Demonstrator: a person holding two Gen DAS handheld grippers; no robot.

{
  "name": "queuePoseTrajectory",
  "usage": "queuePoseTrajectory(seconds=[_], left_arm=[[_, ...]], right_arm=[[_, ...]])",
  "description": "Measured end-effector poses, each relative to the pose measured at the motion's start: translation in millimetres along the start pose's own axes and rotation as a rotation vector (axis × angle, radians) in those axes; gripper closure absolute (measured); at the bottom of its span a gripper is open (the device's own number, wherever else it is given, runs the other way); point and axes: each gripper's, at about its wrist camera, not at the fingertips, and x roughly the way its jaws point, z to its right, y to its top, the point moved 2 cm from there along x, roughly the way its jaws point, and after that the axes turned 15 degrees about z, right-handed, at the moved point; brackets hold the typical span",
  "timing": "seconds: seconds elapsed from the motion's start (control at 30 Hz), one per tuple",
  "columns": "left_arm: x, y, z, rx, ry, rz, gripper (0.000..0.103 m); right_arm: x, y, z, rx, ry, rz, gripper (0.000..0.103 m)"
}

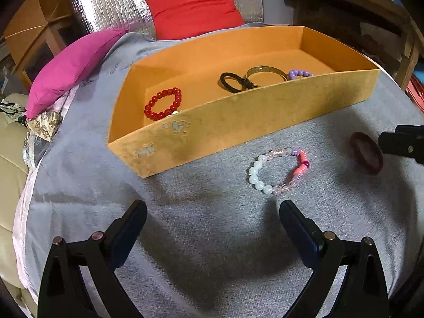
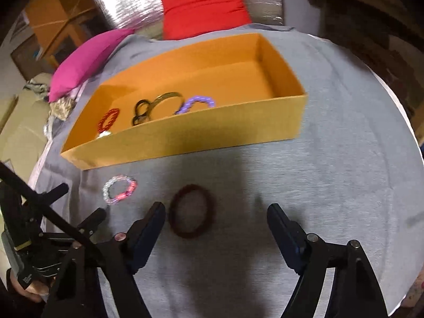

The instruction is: Organize jewelry

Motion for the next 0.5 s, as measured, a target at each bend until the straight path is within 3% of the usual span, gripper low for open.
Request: queuePoseTrajectory(seconds=[0.07,0.17,0.3,0.43,0.5], left_arm=[[-1,1,-2,-0.006,0.002,0.009,0.003],[-1,1,-7,-0.006,0.005,0.020,0.003],[-1,2,-12,-0.012,0.009,0.025,0.003],[-1,4,-11,-0.011,0.001,0.034,0.003],[-3,5,-9,-0.004,-0.004,0.042,0.003]], right_arm=[[5,-1,-9,-0.039,-0.020,0.004,0.025],[14,-4,-8,-0.018,-0.013,-0.021,0.041],[20,-10,-8,-0.006,-0.015,-0.027,0.051],[26,-11,-14,-0.017,-0.014,-0.029,0.055],[26,-12,-16,-0.028,-0.014,-0.023,0.066]])
